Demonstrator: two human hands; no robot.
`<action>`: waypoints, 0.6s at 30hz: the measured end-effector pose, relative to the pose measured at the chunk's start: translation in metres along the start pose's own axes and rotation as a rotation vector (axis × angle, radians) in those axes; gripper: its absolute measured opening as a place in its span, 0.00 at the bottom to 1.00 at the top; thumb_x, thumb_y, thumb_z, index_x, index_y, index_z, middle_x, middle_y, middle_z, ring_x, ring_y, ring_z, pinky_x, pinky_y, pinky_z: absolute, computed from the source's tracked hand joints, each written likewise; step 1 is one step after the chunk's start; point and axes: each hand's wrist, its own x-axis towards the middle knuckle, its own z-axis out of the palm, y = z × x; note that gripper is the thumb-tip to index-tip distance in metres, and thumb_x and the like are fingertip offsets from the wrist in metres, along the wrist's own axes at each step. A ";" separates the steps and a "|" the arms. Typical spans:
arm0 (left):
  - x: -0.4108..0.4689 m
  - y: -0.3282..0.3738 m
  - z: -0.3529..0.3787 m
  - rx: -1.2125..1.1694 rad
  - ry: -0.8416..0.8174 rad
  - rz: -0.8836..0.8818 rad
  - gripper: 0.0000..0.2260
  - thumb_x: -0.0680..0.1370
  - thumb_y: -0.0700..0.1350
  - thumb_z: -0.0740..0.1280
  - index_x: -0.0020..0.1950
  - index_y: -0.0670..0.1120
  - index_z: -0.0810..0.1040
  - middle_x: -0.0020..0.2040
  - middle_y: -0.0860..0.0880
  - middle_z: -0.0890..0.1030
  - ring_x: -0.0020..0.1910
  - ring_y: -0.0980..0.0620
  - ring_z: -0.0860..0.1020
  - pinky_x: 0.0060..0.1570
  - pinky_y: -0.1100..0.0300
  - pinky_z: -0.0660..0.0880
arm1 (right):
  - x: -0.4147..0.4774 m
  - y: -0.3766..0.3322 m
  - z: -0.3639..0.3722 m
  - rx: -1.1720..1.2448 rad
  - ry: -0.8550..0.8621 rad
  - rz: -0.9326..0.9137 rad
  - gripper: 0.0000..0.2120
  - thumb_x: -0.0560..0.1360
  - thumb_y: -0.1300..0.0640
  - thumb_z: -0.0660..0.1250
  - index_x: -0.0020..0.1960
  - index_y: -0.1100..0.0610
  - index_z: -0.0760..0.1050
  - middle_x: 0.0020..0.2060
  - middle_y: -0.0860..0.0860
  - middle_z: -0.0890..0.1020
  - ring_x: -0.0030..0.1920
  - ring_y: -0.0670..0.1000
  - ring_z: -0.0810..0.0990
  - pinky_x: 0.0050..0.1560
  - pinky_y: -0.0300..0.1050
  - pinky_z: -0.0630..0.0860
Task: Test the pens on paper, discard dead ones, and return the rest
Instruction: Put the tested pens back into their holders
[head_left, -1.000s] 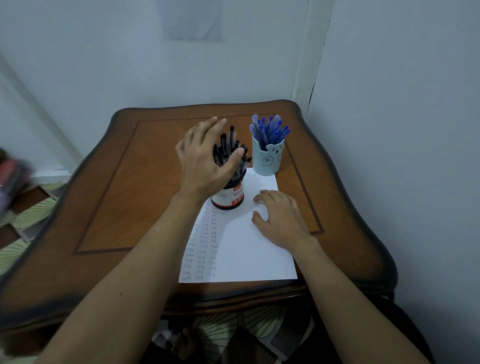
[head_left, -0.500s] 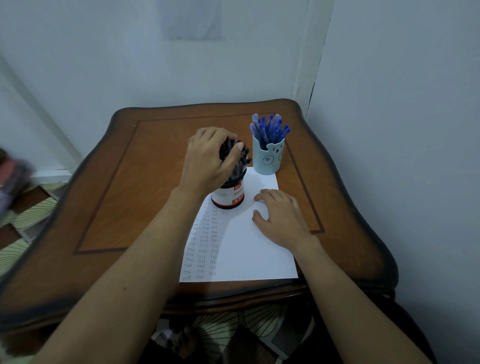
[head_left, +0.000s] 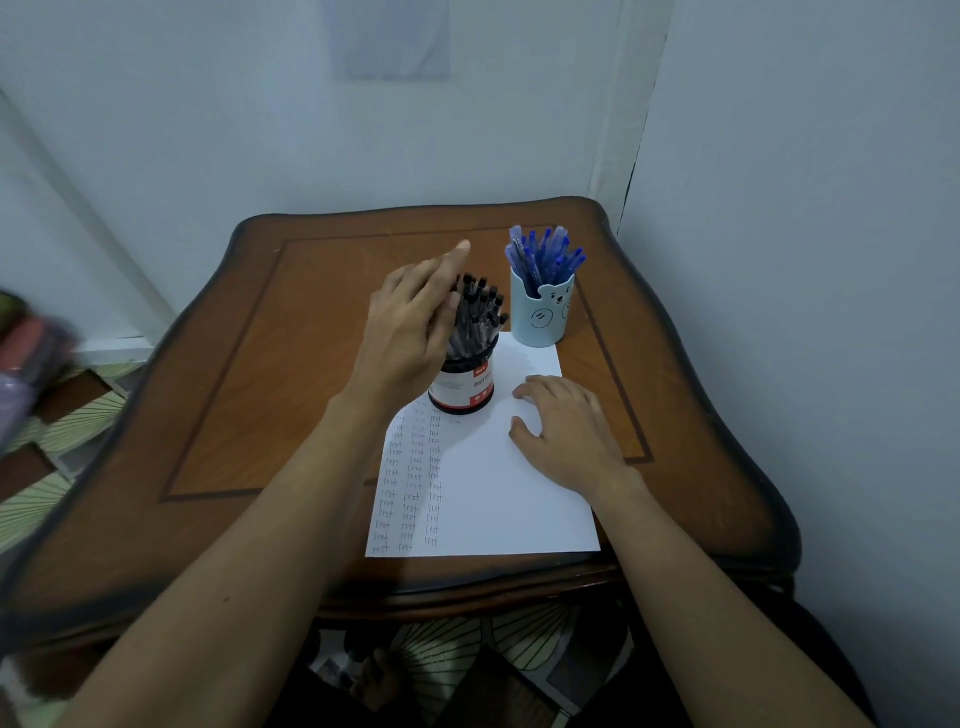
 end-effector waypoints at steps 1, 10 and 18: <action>-0.001 0.000 0.000 0.007 0.017 0.015 0.18 0.84 0.45 0.58 0.74 0.46 0.72 0.69 0.47 0.77 0.67 0.47 0.73 0.64 0.48 0.69 | 0.000 0.000 0.000 0.002 -0.001 0.000 0.19 0.80 0.48 0.62 0.69 0.50 0.73 0.71 0.46 0.72 0.73 0.47 0.65 0.75 0.49 0.54; -0.010 0.008 -0.006 0.013 -0.006 -0.024 0.19 0.82 0.48 0.58 0.70 0.45 0.78 0.70 0.49 0.77 0.71 0.47 0.70 0.69 0.52 0.62 | -0.001 -0.002 -0.002 0.013 -0.005 0.008 0.19 0.80 0.48 0.62 0.69 0.49 0.73 0.70 0.46 0.73 0.72 0.47 0.65 0.75 0.48 0.54; -0.041 0.009 -0.003 -0.278 0.105 -0.329 0.34 0.76 0.55 0.64 0.81 0.51 0.58 0.77 0.59 0.59 0.80 0.50 0.53 0.76 0.40 0.58 | 0.002 -0.001 -0.005 0.059 -0.033 0.039 0.18 0.79 0.48 0.63 0.68 0.49 0.73 0.70 0.45 0.72 0.73 0.46 0.65 0.74 0.48 0.54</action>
